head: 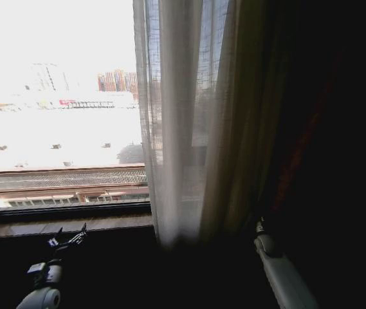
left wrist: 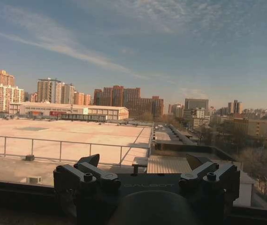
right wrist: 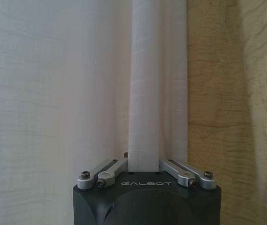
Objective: Open the curtains by pulling them apart, changing their state from closed to fully open.
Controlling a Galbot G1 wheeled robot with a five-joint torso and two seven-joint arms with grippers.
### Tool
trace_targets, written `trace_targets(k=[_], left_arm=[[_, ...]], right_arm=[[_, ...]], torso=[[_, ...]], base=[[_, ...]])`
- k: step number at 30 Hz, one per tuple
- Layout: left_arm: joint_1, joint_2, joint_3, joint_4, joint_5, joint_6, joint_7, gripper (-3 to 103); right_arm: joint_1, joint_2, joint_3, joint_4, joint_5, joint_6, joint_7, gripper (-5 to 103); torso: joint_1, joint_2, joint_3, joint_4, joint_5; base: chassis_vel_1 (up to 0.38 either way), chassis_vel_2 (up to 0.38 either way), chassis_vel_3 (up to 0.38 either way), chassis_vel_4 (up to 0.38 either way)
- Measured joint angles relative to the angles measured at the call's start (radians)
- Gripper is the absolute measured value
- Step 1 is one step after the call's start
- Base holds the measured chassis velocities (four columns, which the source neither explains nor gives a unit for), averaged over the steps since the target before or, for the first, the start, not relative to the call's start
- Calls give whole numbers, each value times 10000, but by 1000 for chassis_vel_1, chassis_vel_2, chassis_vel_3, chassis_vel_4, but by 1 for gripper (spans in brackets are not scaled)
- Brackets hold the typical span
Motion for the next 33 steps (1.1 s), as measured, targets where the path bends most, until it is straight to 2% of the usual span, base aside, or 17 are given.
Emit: trace_targets(k=[1, 2, 5, 9, 11, 15, 18, 20, 21, 22, 23, 26, 33], left_arm=[[0, 0, 0, 0, 0, 0, -1, 100], [0, 0, -1, 0, 0, 0, 0, 100], [0, 0, 0, 0, 0, 0, 0, 100], [0, 0, 0, 0, 0, 0, 0, 100], [0, 0, 0, 0, 0, 0, -1, 100], [0, 0, 0, 0, 0, 0, 0, 100], [0, 0, 0, 0, 0, 0, 0, 100], [0, 0, 0, 0, 0, 0, 0, 100], [0, 0, 0, 0, 0, 0, 0, 100], [0, 0, 0, 0, 0, 0, 0, 100], [0, 0, 0, 0, 0, 0, 0, 100], [0, 0, 0, 0, 0, 0, 0, 100], [0, -1, 0, 0, 0, 0, 0, 100]], right_arm=[[-61, 37, -79, 140, 44, 22, -52, 8], [-206, 121, -232, 436, 45, 68, -140, 19], [-337, 153, -372, 680, 0, 140, -231, 25], [-719, 206, -618, 1143, -25, 275, -392, 46], [-804, 239, -635, 1220, 6, 302, -470, 46], [-1142, 517, -701, 1509, 145, 428, -828, 68], [-1290, 568, -677, 1582, -139, 499, -1107, 73], [-1375, 571, -679, 1667, -206, 570, -1163, 84], [-1375, 571, -679, 1667, -206, 570, -1163, 84], [-1463, 570, -684, 1731, -242, 606, -1208, 90], [-1510, 568, -690, 1765, -254, 616, -1223, 90], [-1698, 554, -734, 1931, -314, 632, -1300, 100], [-1997, 567, -854, 2129, -499, 690, -1314, 100]], torso=[[0, 0, 0, -1, 0], [0, 0, 0, 0, 2], [0, 0, 0, 0, 0], [0, 0, 0, -2, 0], [0, 0, 0, -1, -1], [0, 0, 0, 0, 0], [0, 0, 0, -1, 1], [0, 0, -1, -2, -1], [0, 0, -1, -2, -1], [0, -1, 0, -1, 0], [0, 0, 0, -2, 1], [0, 0, 0, -3, 1], [0, 0, 0, -2, 2]], base=[[0, 0, 0, 0], [0, 0, 0, 0], [0, 0, 0, 0], [0, 0, 0, 0], [0, 0, 0, 0], [0, 0, 0, 0], [0, 0, 0, 0], [0, 0, 0, 0], [0, 0, 0, 0], [0, 0, 0, 0], [0, 0, 0, 0], [0, 0, 0, 0], [58, 57, -55, -62]])
